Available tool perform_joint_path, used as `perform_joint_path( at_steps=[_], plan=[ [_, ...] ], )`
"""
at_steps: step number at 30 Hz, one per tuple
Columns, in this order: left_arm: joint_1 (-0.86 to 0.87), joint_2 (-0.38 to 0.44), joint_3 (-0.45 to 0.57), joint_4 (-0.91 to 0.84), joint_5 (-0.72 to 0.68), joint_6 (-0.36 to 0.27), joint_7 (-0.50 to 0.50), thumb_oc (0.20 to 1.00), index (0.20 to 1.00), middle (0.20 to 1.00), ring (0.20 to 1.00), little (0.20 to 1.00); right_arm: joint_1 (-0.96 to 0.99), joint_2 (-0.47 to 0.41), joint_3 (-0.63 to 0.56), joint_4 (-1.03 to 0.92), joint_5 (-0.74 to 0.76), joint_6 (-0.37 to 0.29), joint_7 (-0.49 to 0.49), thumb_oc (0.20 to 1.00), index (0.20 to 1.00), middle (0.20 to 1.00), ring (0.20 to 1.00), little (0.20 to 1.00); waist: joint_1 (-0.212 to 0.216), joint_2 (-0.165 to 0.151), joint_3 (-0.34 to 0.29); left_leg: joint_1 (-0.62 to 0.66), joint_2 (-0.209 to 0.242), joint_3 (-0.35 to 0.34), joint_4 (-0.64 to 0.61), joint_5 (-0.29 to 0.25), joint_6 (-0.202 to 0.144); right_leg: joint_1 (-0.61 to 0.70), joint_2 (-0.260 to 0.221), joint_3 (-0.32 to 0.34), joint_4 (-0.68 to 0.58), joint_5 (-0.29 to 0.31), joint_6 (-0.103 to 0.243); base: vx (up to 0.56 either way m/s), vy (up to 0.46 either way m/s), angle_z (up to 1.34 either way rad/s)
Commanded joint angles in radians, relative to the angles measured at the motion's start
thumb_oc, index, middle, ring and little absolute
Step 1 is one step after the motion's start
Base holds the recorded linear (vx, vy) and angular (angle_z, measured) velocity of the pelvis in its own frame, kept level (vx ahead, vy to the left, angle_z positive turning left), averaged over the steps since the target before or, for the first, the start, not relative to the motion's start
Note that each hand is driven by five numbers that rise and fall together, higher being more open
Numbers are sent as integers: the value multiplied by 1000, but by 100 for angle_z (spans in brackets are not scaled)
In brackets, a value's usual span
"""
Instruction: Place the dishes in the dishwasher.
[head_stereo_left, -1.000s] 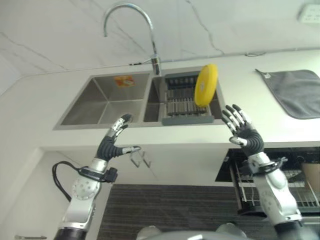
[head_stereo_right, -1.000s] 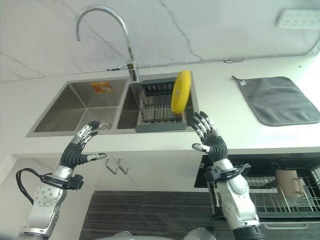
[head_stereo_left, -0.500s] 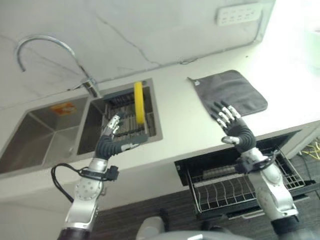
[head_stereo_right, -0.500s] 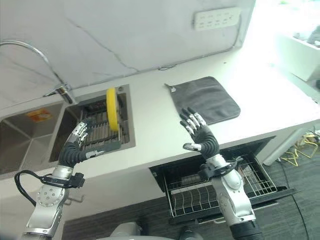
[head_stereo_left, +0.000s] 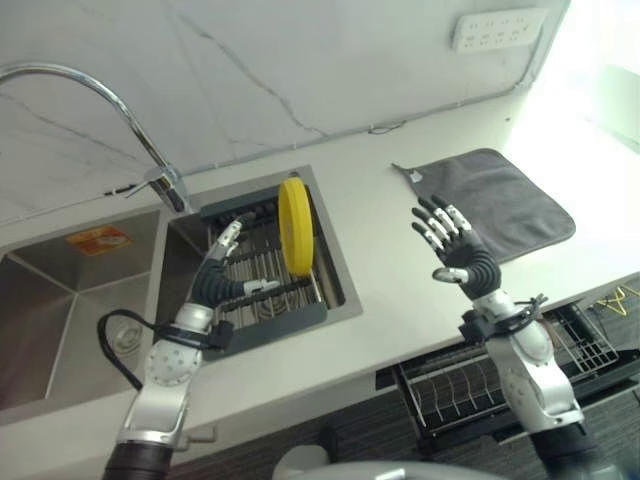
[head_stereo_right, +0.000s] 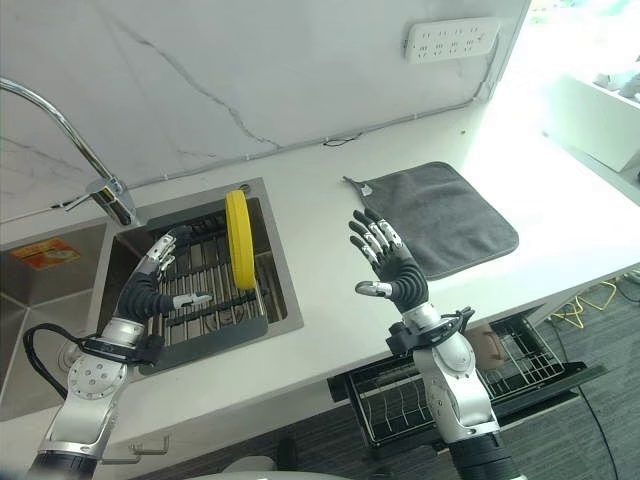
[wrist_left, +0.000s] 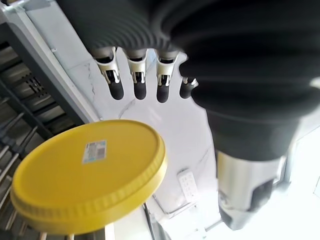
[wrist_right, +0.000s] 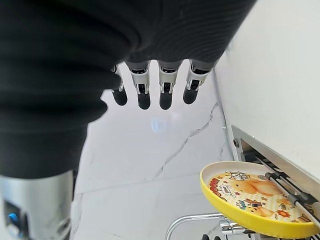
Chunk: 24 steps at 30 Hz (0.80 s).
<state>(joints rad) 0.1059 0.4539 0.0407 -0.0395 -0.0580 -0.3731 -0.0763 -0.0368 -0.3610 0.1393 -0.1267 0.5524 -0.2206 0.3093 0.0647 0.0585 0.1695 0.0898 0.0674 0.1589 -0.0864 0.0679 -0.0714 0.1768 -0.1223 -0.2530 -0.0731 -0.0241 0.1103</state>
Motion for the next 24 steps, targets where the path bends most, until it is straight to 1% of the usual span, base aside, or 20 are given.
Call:
perform_joint_path(
  at_steps=[1,9,12,16,18,20,21,23,24],
  plan=[
    [-19,36,25,-47,11,-37,11,1000,1000,1000,1000,1000,-41,10,-18,-52,34,-48,-8,1000,1000,1000,1000,1000,20,-12,-40,13,38,0,2,-21,1,-58,-57,-68,38,53,12,1,8,-9],
    [-20,37,24,-52,4,-34,-11,1000,1000,1000,1000,1000,-36,14,-20,-56,29,-49,-30,1000,1000,1000,1000,1000,21,-14,-44,18,42,16,-1,-21,1,-45,-61,-81,18,67,17,0,1,-2],
    [-23,37,17,-50,4,-33,-11,1000,1000,1000,1000,1000,-30,13,-24,-56,32,-49,-23,1000,1000,1000,1000,1000,17,-14,-45,21,42,20,-1,-23,0,-43,-63,-83,14,68,19,-7,9,-4],
    [-27,34,13,-47,0,-27,-7,1000,1000,1000,1000,1000,-26,10,-21,-55,30,-31,-9,1000,1000,1000,1000,1000,17,-13,-46,22,43,23,-1,-23,-1,-38,-66,-88,10,70,21,0,0,0],
    [-28,34,12,-47,-5,-23,-7,1000,1000,1000,1000,1000,-22,7,-23,-54,28,-5,-4,1000,1000,1000,1000,1000,18,-14,-47,21,43,22,-1,-23,-2,-36,-68,-92,10,70,22,0,0,0],
    [-28,35,14,-48,-15,-11,-6,1000,1000,1000,1000,1000,-23,0,-20,-45,-31,46,-40,1000,1000,1000,1000,1000,21,-16,-48,22,42,21,-1,-24,-1,-34,-69,-96,11,70,23,0,0,0],
    [-28,35,15,-48,-15,-11,-6,1000,1000,1000,1000,1000,-23,0,-19,-43,-37,48,-45,1000,1000,1000,1000,1000,22,-17,-48,22,42,22,-1,-24,-1,-34,-69,-96,11,70,23,0,0,0],
    [-23,35,18,-49,-21,-9,7,1000,1000,1000,1000,1000,-23,-13,-13,-26,-72,86,-57,1000,1000,1000,1000,1000,26,-22,-50,23,42,23,-1,-24,-1,-29,-70,-100,10,71,24,0,0,0],
    [-22,35,20,-49,-25,-8,11,1000,1000,1000,1000,1000,-25,-16,-10,-20,-79,90,-63,1000,1000,1000,1000,1000,28,-24,-50,24,41,23,-1,-24,0,-28,-70,-102,9,71,24,0,0,0]
  ],
)
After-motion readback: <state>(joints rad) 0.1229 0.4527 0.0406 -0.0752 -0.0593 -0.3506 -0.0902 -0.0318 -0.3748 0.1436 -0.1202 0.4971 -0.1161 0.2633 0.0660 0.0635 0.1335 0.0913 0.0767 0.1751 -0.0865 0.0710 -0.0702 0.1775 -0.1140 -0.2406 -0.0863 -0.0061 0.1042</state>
